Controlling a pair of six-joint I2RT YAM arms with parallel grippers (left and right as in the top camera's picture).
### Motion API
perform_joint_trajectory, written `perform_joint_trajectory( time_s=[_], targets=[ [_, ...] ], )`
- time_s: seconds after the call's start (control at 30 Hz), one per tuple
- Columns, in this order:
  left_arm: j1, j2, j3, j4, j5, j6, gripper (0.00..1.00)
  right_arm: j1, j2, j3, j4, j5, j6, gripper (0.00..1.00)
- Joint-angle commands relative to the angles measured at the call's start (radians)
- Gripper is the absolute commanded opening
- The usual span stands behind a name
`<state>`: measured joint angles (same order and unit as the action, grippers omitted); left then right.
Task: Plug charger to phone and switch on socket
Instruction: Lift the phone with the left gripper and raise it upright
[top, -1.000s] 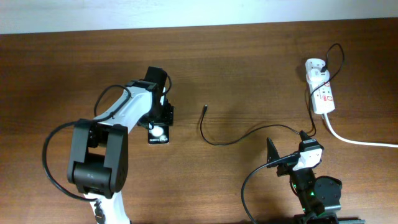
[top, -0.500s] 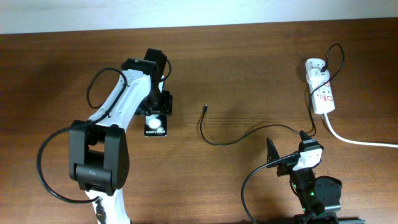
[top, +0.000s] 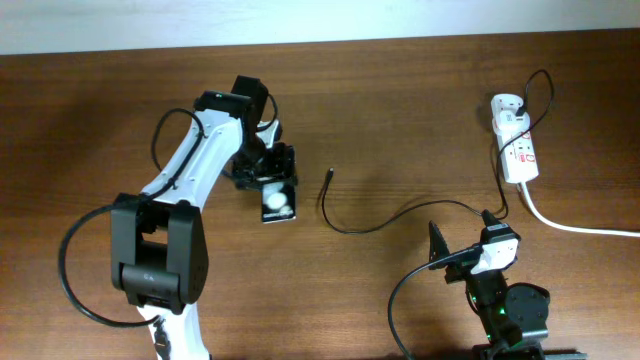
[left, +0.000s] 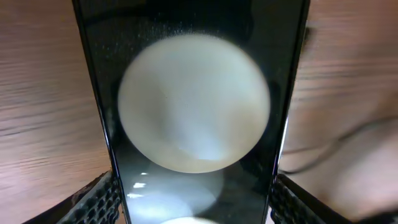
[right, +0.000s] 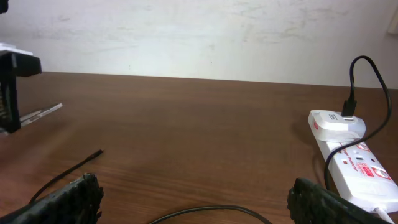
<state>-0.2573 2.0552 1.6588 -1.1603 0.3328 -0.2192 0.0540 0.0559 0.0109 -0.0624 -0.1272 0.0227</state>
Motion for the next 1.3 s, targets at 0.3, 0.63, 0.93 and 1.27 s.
perform_joint_trajectory(
  time_s=[0.3,0.63,0.93,1.27],
  targets=[
    [-0.002,0.000,0.026,0.022,0.550,-0.215,0.18,0.005,-0.006,-0.005,-0.005,0.008,0.003,0.99],
    [-0.002,0.000,0.026,-0.039,0.641,-0.225,0.00,0.005,-0.006,-0.005,-0.005,0.008,0.003,0.99],
    [-0.002,0.000,0.026,-0.050,0.841,-0.436,0.00,0.005,-0.006,-0.005,-0.005,0.008,0.003,0.99],
    [0.136,0.000,0.026,-0.050,0.990,-0.602,0.00,0.005,-0.006,-0.005,-0.005,0.008,0.003,0.99]
  ],
)
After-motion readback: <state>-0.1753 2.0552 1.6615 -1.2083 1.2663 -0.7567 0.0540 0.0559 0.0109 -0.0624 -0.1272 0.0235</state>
